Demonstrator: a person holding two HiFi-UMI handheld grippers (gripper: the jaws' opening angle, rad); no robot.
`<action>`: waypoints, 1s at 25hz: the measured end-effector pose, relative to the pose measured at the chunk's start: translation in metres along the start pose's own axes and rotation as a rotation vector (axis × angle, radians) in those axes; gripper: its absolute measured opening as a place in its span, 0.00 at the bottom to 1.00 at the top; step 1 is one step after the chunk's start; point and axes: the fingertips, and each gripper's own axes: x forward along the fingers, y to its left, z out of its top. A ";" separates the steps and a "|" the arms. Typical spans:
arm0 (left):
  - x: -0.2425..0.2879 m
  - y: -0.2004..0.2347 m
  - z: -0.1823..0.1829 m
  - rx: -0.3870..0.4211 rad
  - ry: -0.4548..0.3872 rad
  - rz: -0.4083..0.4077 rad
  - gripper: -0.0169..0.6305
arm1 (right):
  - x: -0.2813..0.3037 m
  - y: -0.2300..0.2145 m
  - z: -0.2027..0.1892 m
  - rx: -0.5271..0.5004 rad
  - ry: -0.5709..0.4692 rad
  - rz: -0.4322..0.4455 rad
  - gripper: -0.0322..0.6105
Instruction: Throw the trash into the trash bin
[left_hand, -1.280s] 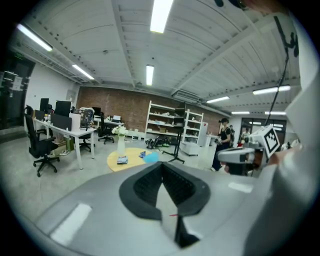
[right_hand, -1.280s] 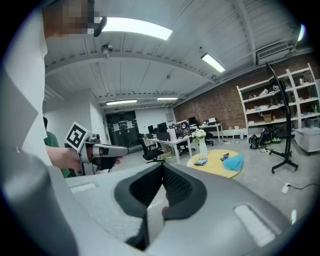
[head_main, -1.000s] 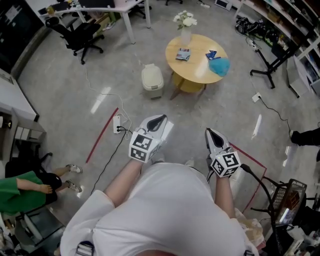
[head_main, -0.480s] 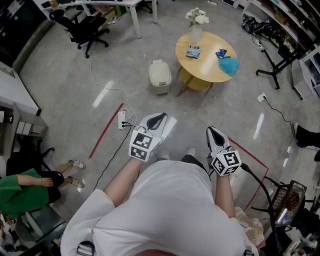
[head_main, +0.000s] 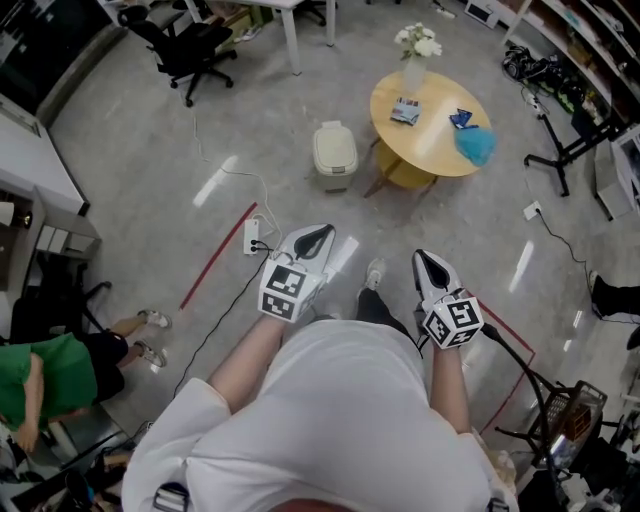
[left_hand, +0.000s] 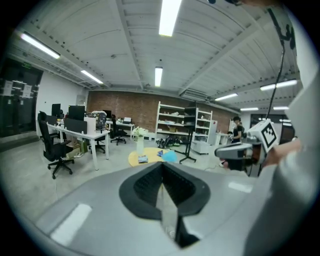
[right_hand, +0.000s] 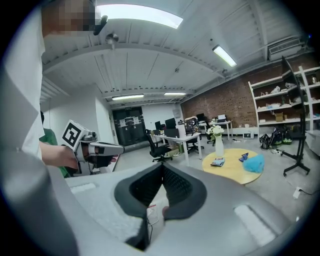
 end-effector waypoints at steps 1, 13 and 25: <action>0.000 0.003 0.000 -0.003 -0.002 0.007 0.03 | 0.004 0.000 0.001 -0.001 0.001 0.006 0.05; 0.039 0.036 0.007 -0.026 0.017 0.059 0.03 | 0.057 -0.039 0.014 0.007 0.019 0.053 0.05; 0.111 0.076 0.028 -0.090 0.045 0.150 0.03 | 0.132 -0.112 0.039 0.029 0.056 0.147 0.05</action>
